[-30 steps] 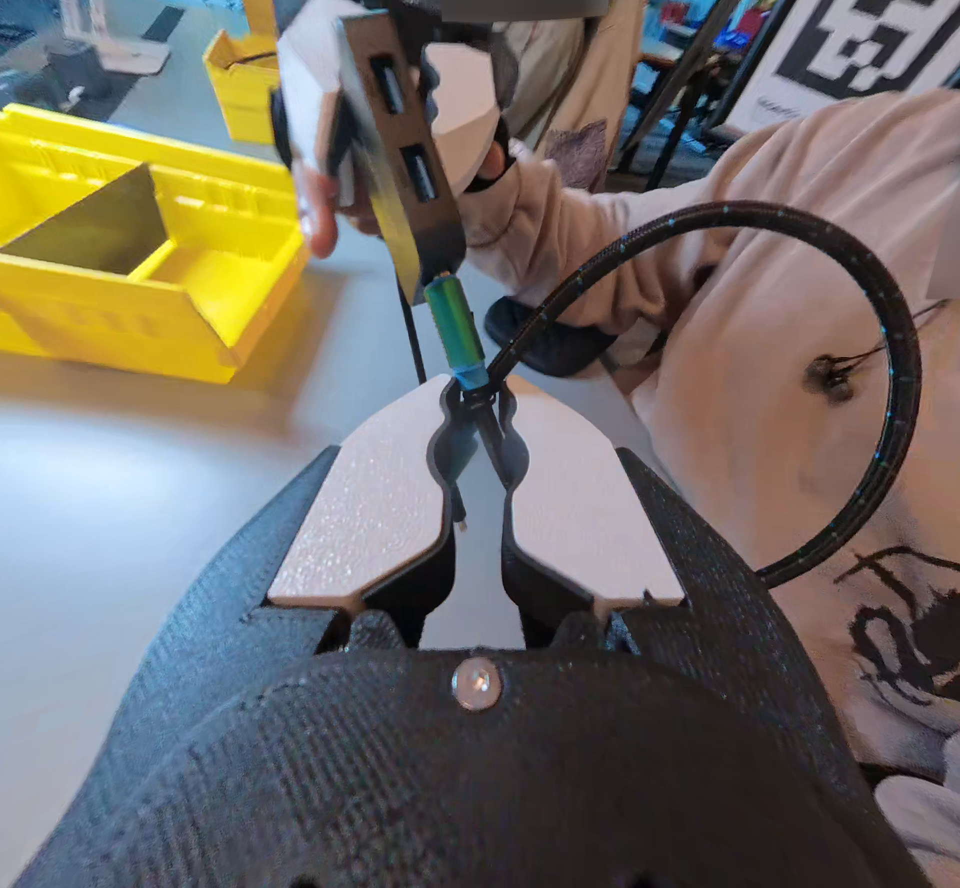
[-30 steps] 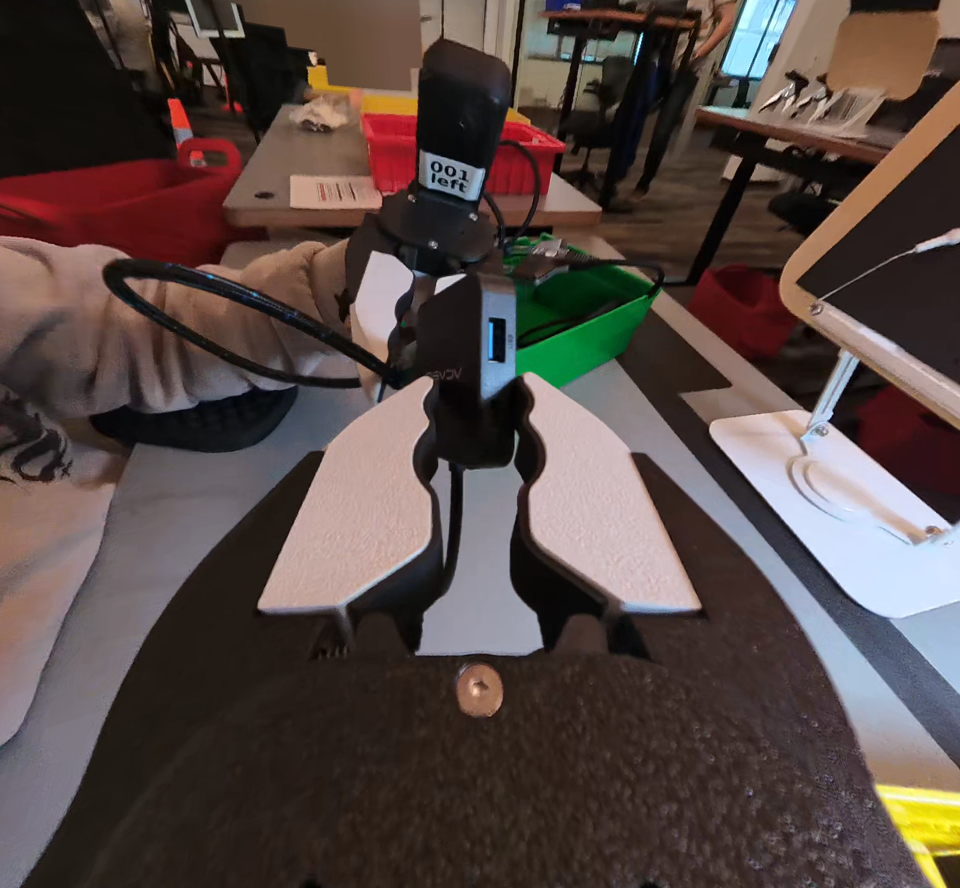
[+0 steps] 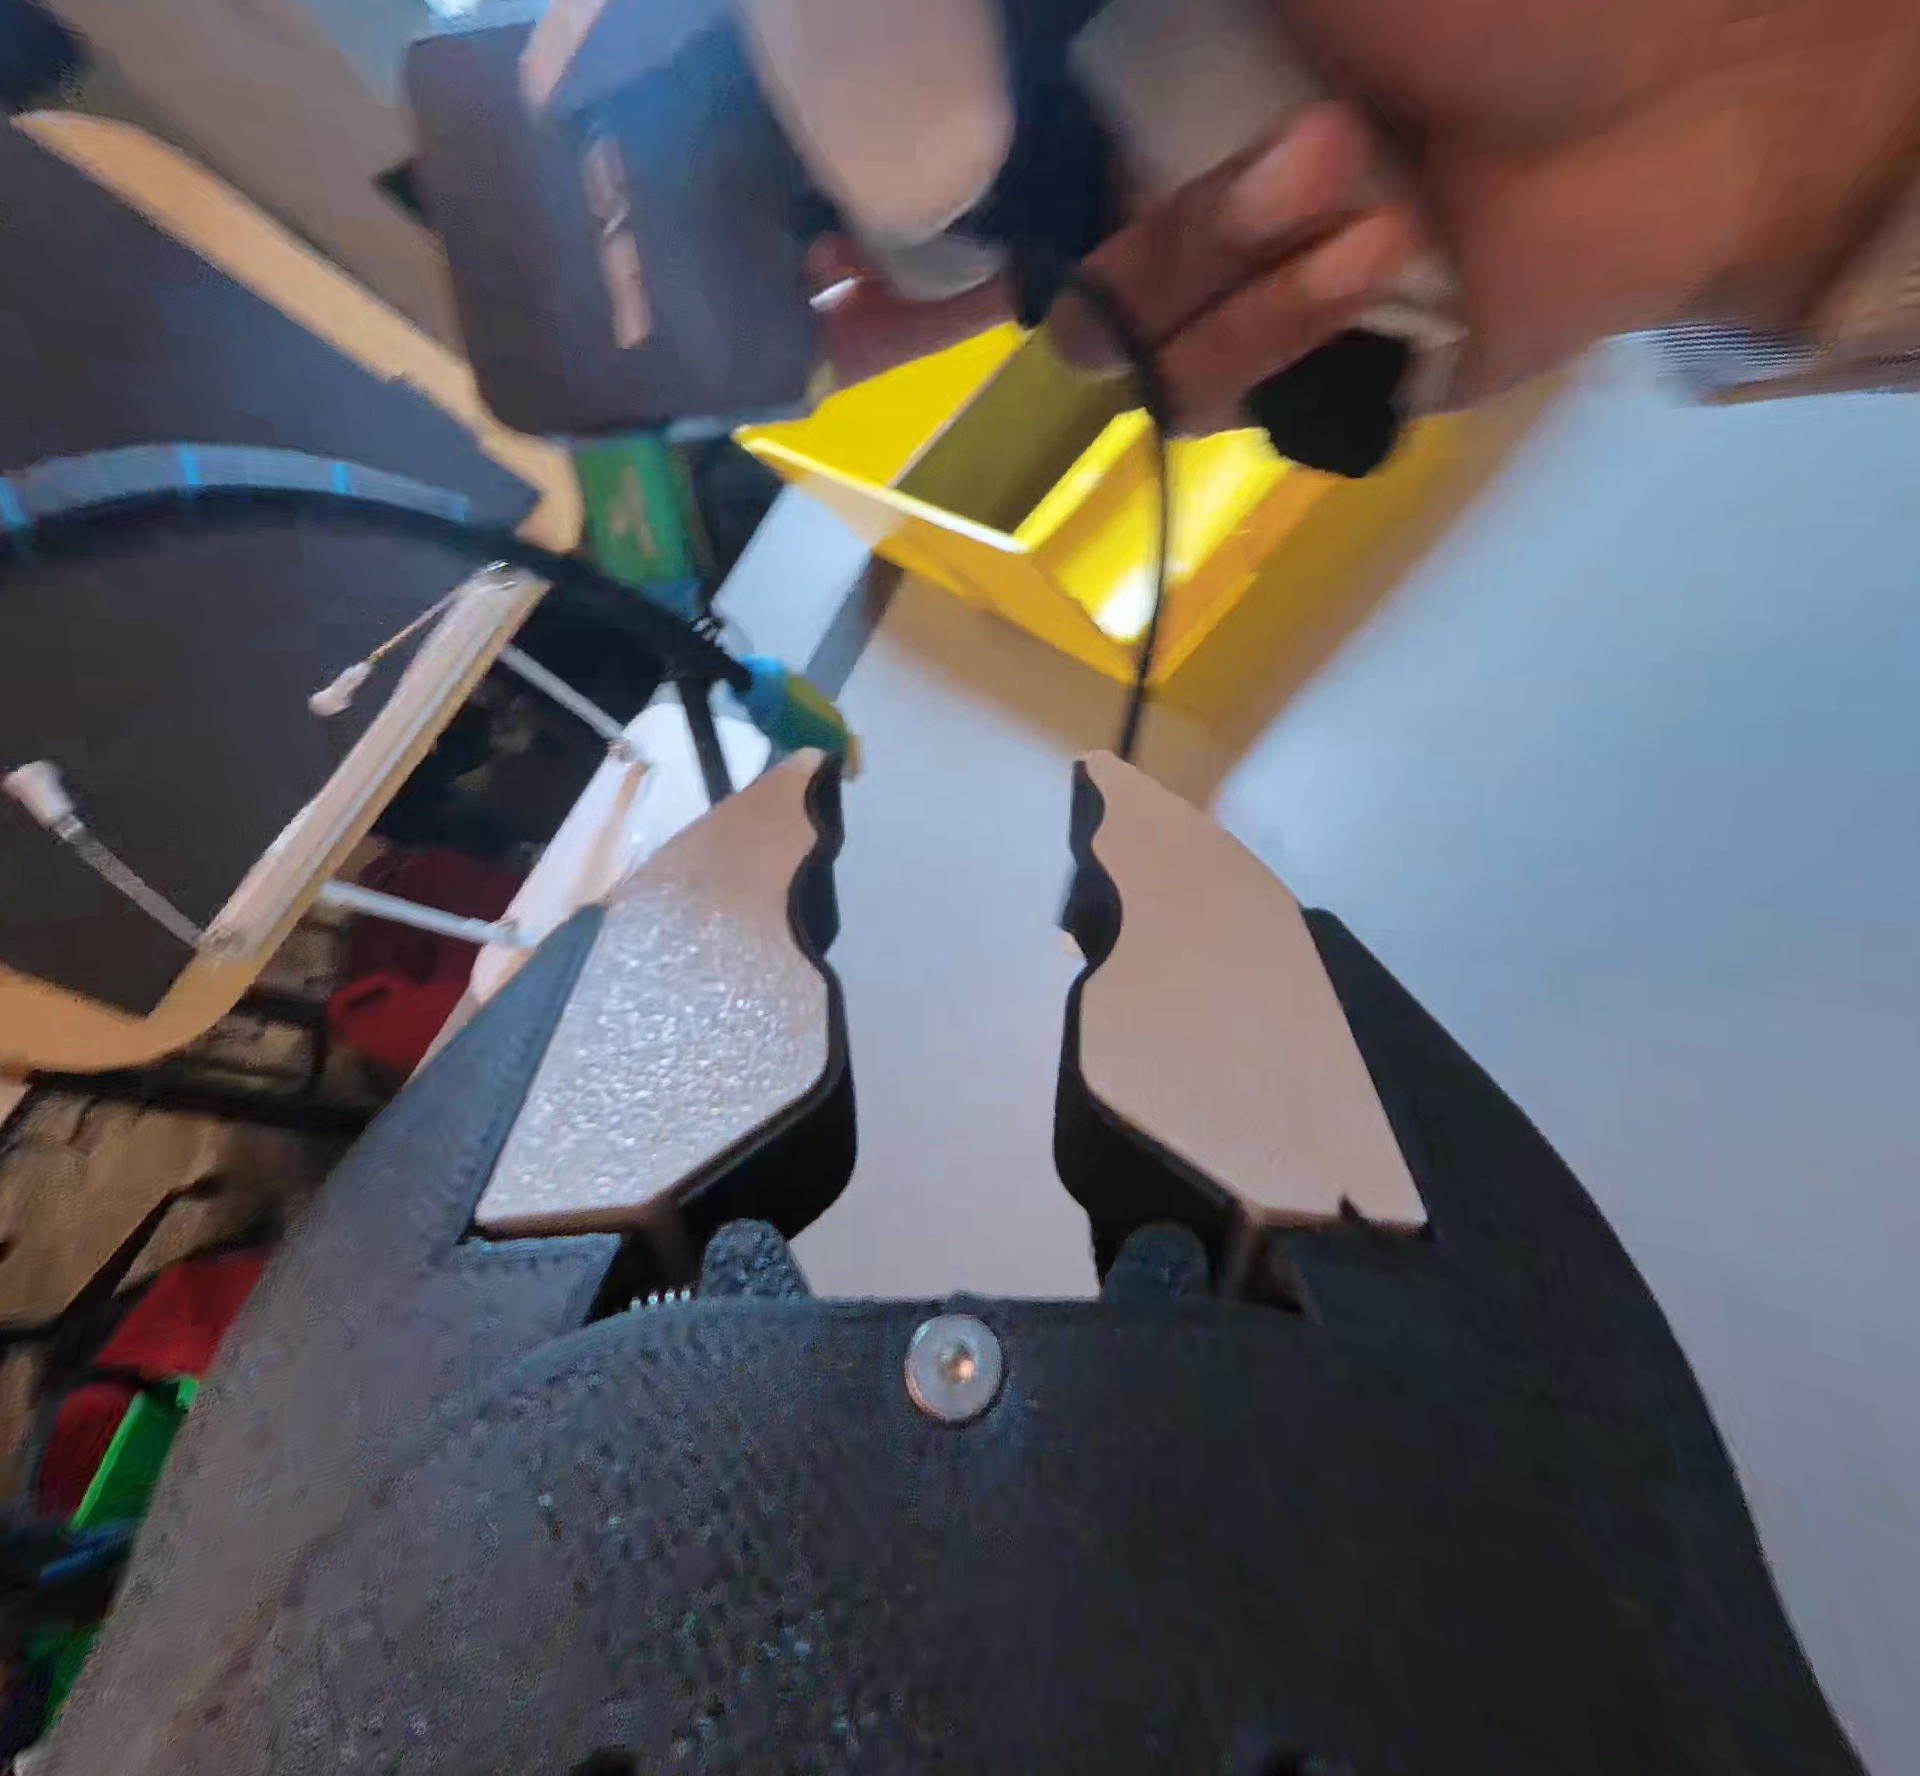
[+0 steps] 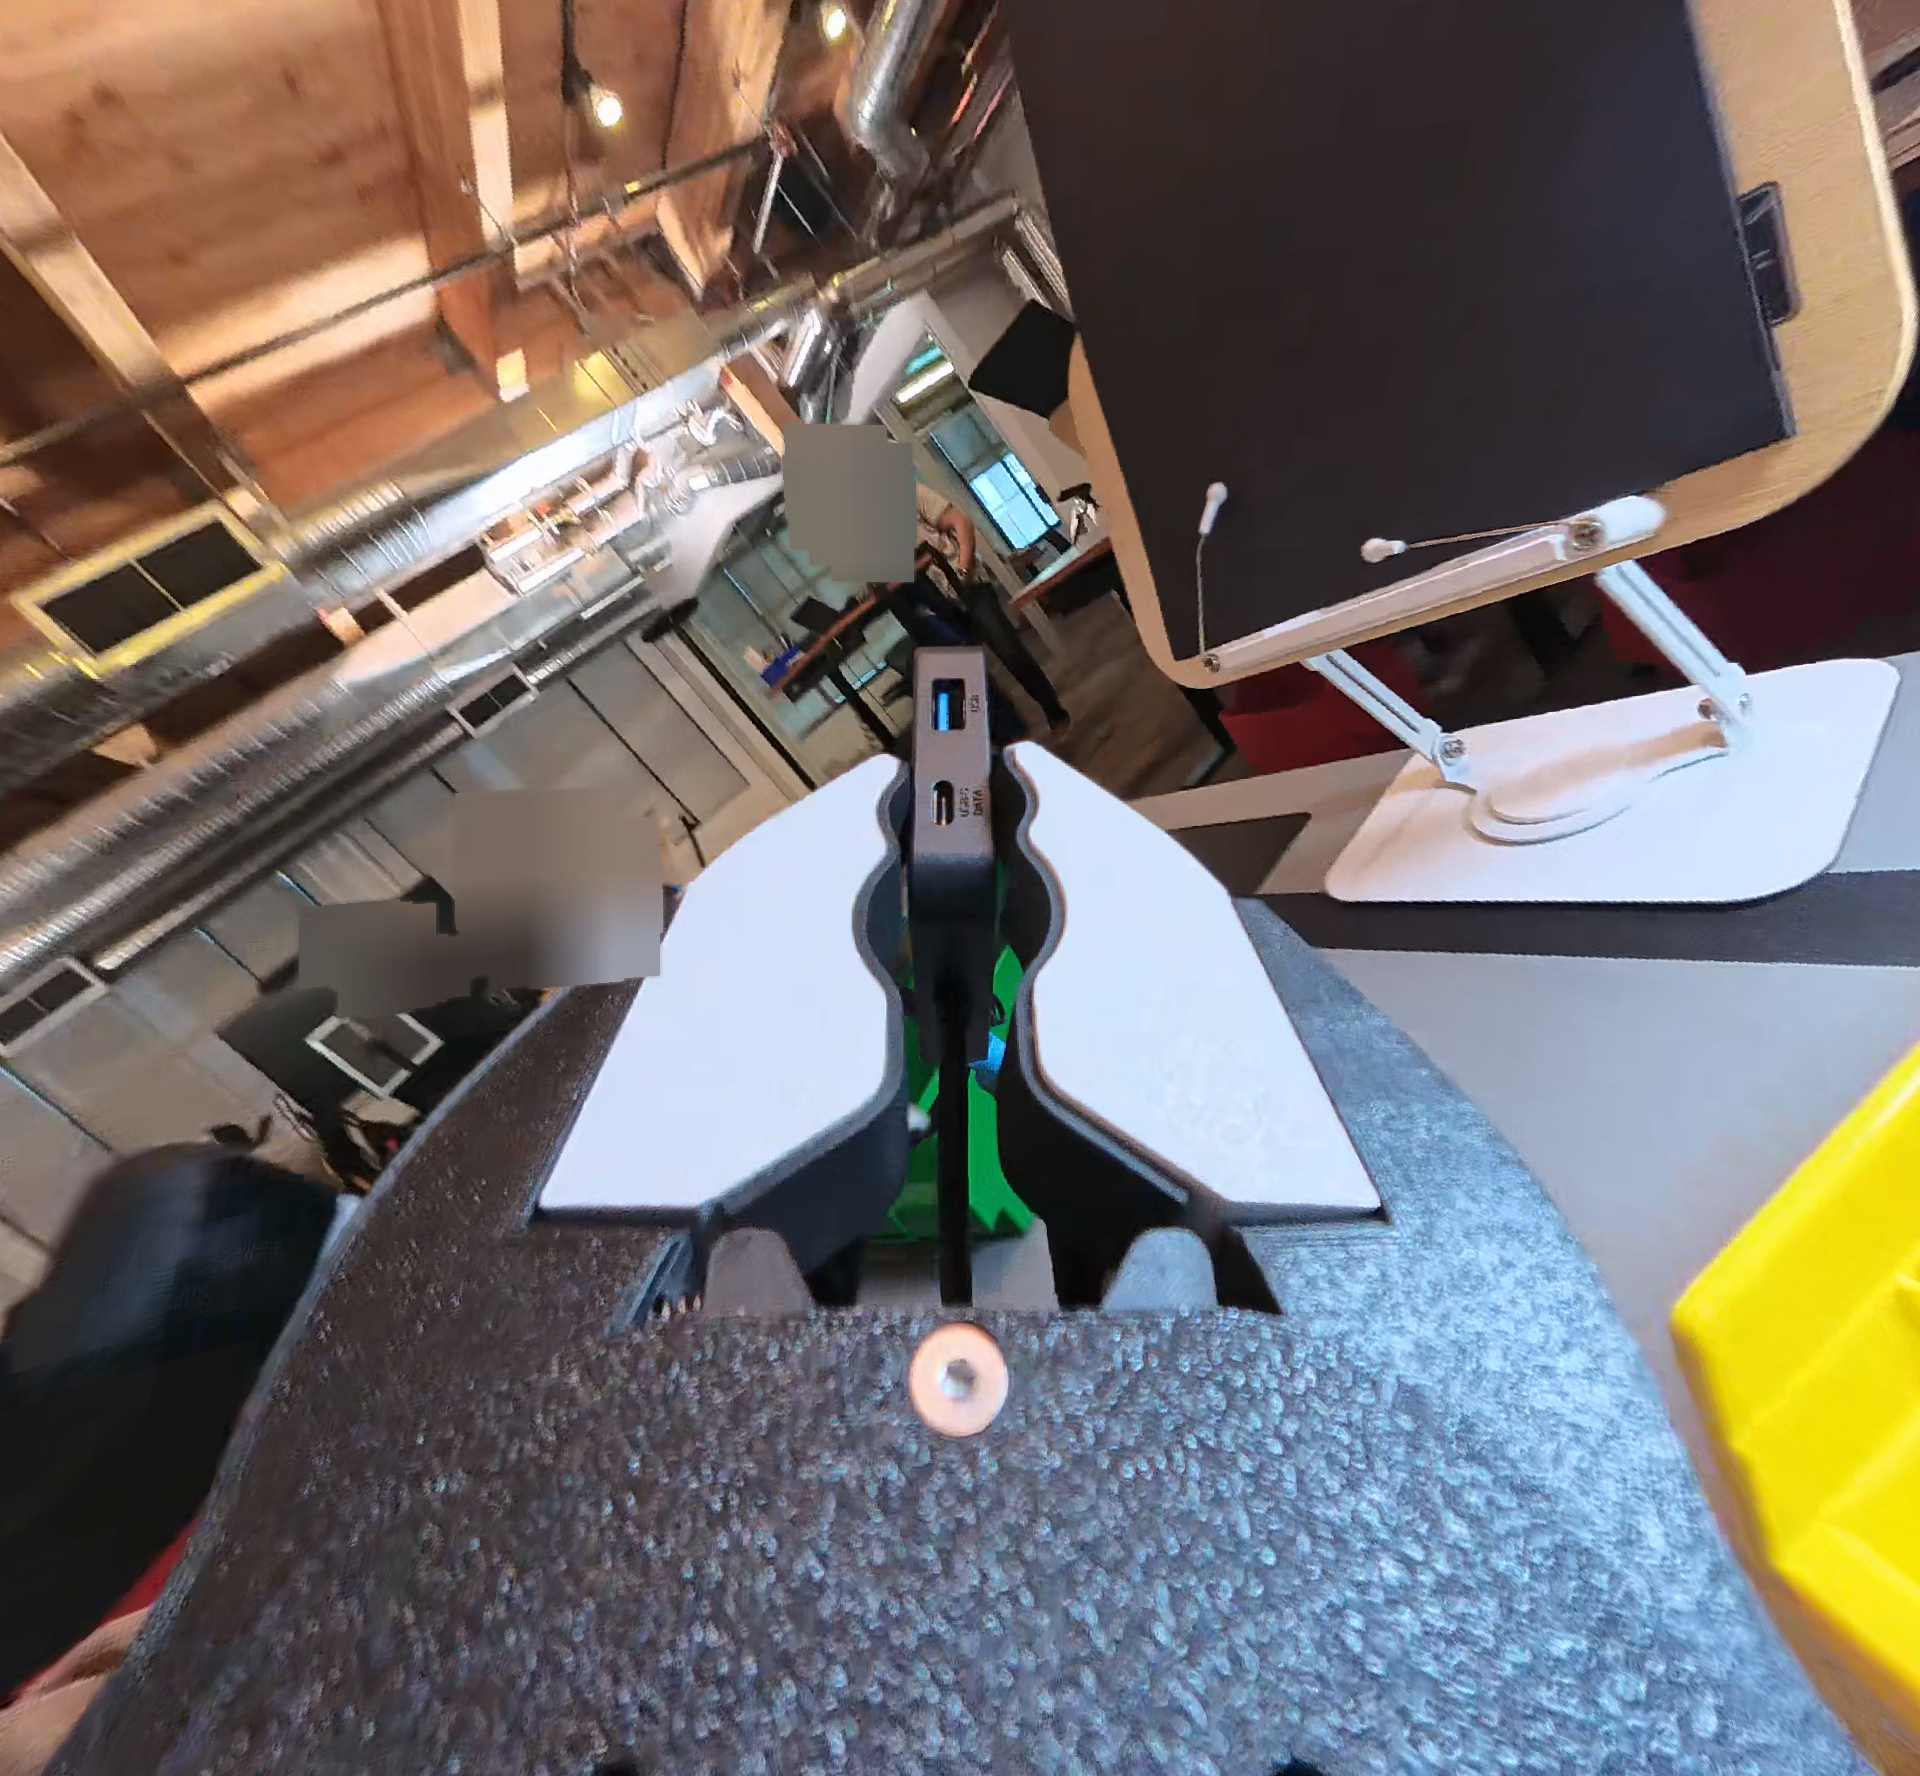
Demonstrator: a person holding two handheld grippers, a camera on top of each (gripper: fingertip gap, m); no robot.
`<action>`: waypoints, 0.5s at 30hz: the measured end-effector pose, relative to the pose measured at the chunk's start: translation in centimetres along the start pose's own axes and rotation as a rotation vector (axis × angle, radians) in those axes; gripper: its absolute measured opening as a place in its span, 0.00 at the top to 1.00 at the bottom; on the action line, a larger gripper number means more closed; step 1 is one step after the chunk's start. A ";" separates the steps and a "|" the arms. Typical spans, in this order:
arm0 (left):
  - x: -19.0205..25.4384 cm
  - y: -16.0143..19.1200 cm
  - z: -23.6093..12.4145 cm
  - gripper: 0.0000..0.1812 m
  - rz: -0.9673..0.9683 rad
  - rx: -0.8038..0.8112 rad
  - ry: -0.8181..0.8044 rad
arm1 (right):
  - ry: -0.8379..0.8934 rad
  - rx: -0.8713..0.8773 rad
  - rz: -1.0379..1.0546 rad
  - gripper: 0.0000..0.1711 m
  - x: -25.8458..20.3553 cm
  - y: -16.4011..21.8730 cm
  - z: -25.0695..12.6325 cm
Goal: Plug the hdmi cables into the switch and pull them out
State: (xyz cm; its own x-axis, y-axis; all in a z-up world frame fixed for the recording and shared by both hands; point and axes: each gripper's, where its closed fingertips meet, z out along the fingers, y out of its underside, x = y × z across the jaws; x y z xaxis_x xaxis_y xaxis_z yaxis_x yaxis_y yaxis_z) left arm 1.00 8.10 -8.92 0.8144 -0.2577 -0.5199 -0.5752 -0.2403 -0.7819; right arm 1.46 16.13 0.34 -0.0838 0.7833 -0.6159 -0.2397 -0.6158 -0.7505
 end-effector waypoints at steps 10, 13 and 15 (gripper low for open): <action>-7.0 2.8 0.1 0.88 0.105 0.043 -0.258 | -0.092 -0.172 0.072 0.91 -3.3 5.5 2.1; -7.3 3.4 -0.7 0.93 0.010 0.029 -0.112 | -0.129 -0.276 0.029 0.92 -3.3 6.7 2.0; -6.8 4.1 -1.5 0.93 -0.075 -0.018 0.040 | -0.196 -0.339 -0.085 0.89 -3.6 7.2 1.9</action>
State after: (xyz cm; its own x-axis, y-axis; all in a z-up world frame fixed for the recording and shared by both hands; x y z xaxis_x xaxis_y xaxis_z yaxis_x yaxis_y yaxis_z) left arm -7.01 7.47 -8.02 0.8518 -0.2754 -0.4457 -0.5143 -0.2768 -0.8117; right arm -1.80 9.08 -2.40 -0.2680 0.8137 -0.5159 0.0759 -0.5160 -0.8532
